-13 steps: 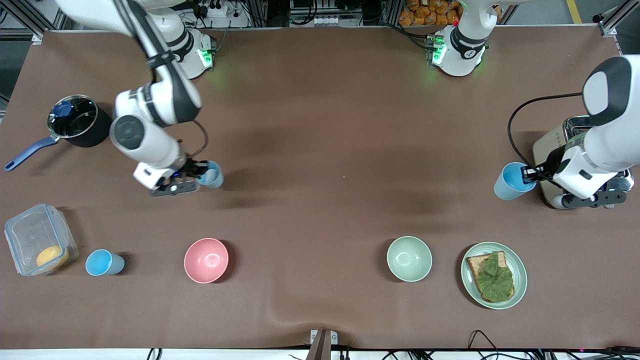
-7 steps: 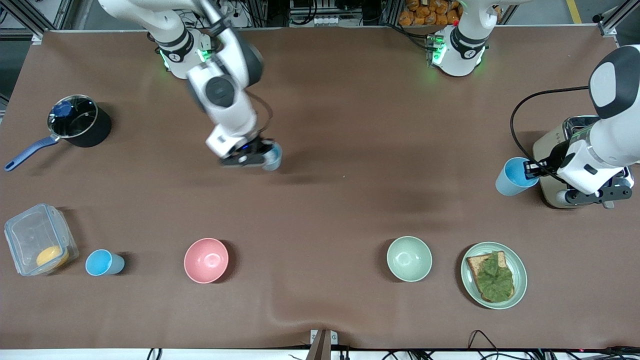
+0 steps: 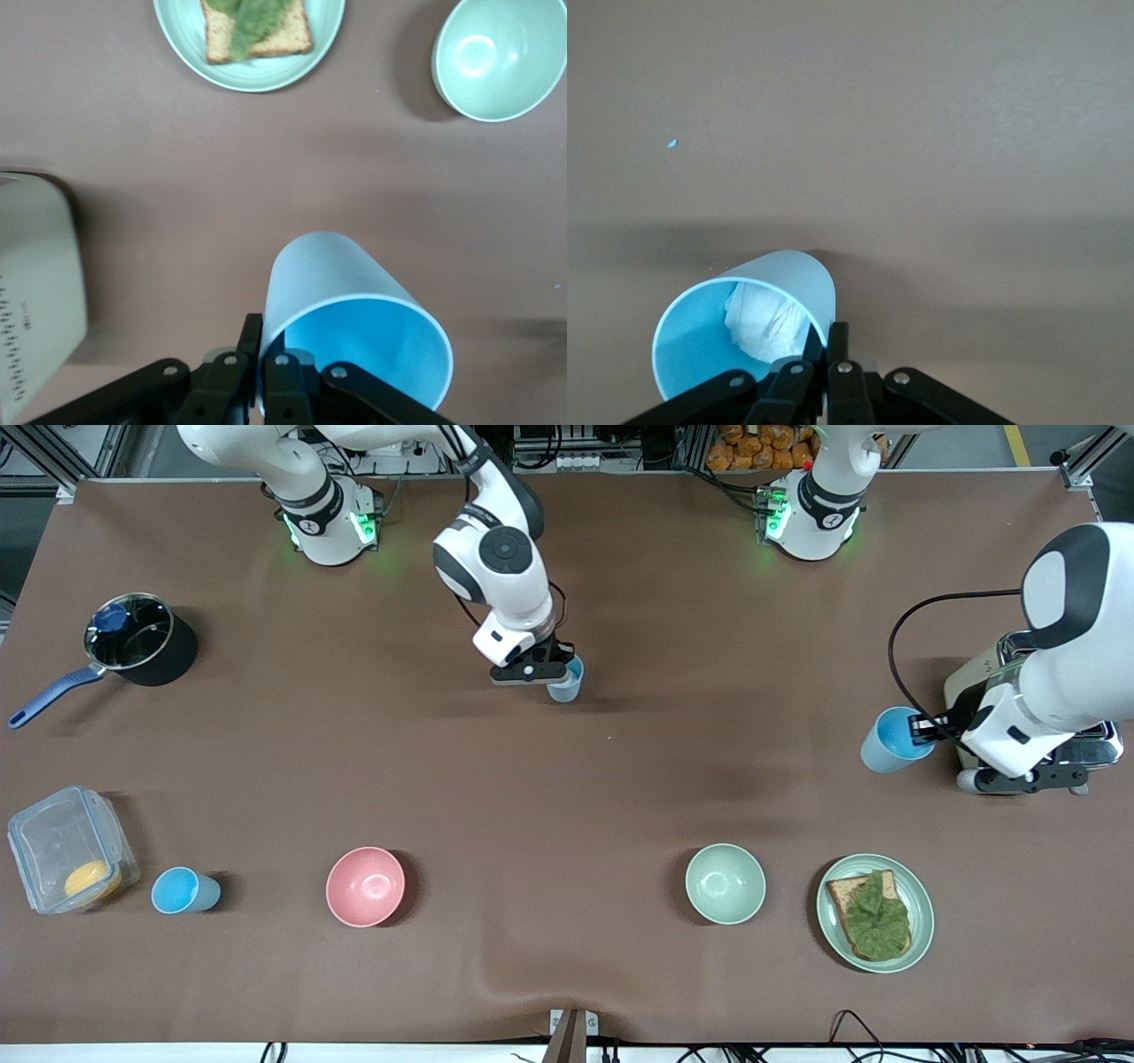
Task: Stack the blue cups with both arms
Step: 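Carry the right gripper's cup to the middle while the left gripper follows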
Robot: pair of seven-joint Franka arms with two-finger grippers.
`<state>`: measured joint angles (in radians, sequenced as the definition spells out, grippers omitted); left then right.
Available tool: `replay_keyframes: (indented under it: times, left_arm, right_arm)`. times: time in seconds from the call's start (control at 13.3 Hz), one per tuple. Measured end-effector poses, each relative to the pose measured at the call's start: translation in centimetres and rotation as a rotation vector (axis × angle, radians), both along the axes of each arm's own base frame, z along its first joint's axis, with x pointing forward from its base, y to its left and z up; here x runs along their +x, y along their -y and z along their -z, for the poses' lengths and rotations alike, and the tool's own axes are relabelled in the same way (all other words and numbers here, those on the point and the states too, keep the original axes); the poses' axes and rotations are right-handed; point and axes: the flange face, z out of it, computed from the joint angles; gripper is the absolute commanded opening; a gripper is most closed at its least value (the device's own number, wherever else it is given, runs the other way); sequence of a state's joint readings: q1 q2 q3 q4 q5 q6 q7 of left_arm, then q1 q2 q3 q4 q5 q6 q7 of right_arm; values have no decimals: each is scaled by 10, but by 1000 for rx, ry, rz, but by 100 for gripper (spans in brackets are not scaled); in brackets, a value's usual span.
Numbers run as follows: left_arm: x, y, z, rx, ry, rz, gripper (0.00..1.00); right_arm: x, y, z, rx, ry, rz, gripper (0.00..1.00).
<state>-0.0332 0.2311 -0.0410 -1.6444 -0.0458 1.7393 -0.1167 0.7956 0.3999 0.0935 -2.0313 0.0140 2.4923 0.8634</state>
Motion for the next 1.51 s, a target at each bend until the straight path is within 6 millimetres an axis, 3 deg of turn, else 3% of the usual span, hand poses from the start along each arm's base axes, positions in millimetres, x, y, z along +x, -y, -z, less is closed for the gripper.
replay_keyframes:
  times: [0.08, 0.23, 0.3, 0.45, 0.68, 0.83, 1.06, 1.28, 1.51]
  left_arm:
    - [1, 2, 4, -4, -7, 1, 0]
    - [4, 4, 5, -6, -5, 3, 0]
    - [6, 5, 3, -7, -1, 5, 0]
    - [6, 7, 3, -7, 0, 8, 0]
    - [7, 8, 6, -7, -4, 10, 0]
    - [8, 14, 6, -8, -3, 20, 0]
    - [6, 35, 4, -12, 1, 49, 0]
    - [-2, 78, 3, -12, -11, 76, 0]
    - [-14, 122, 5, 1, -25, 51, 0]
  right_arm:
    - [0, -1, 1, -1, -1, -1, 0]
    - [2, -1, 1, -3, -1, 2, 26]
    - [4, 1, 1, -4, 0, 5, 34]
    - [7, 4, 1, -8, 0, 12, 38]
    - [10, 7, 1, -14, -1, 18, 58]
    - [25, 16, -7, -49, -29, 22, 72]
    - [61, 26, -51, -109, -88, 27, 86]
    - [87, 31, -106, -118, -138, 28, 90]
    - [119, 64, -153, -76, -159, 21, 93]
